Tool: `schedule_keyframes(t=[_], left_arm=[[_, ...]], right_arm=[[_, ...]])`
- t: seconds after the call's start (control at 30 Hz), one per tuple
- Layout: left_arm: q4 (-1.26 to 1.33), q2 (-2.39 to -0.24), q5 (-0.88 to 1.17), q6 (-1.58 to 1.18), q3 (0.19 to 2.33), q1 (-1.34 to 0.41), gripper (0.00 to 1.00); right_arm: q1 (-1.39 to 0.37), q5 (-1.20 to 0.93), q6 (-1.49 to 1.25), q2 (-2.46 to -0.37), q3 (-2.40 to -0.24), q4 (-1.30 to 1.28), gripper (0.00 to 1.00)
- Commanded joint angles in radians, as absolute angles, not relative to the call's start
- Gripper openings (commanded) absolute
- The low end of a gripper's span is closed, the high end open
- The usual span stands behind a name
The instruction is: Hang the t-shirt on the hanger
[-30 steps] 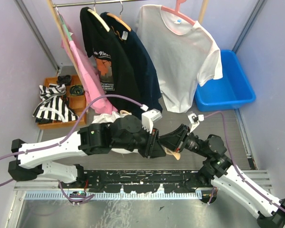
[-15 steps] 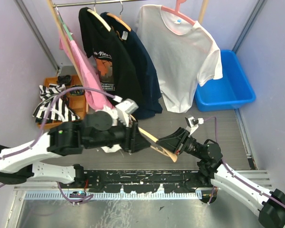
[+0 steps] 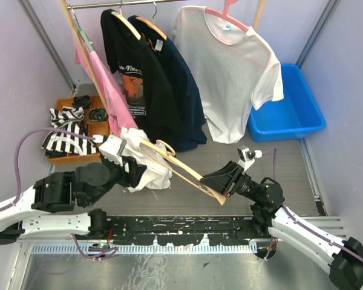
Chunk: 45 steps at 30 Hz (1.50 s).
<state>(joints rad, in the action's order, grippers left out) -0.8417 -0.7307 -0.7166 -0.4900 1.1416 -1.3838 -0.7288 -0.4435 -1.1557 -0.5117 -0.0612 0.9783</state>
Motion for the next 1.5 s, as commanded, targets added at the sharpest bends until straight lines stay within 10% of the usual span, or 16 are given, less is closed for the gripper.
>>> schedule_keyframes(t=[0.0, 0.37, 0.83, 1.07, 1.47], left_arm=[[-0.699, -0.610, -0.932, -0.449, 1.000, -1.385, 0.72], [-0.405, -0.637, -0.866, -0.520, 0.707, -1.121, 0.74], [-0.291, -0.694, -0.759, -0.518, 0.634, -0.908, 0.34], [-0.354, -0.693, -0.753, -0.543, 0.629, -0.898, 0.57], [-0.297, -0.812, -0.698, -0.572, 0.593, -0.801, 0.55]], right_arm=[[-0.726, -0.429, -1.149, -0.537, -0.066, 1.147, 0.01], [-0.728, -0.437, -1.186, -0.789, -0.023, 1.397, 0.01], [-0.732, -0.444, -1.153, -0.873, -0.055, 1.400, 0.01], [-0.731, -0.455, -1.179, -0.984, -0.055, 1.516, 0.01], [-0.733, -0.459, -1.183, -0.999, -0.063, 1.523, 0.01]])
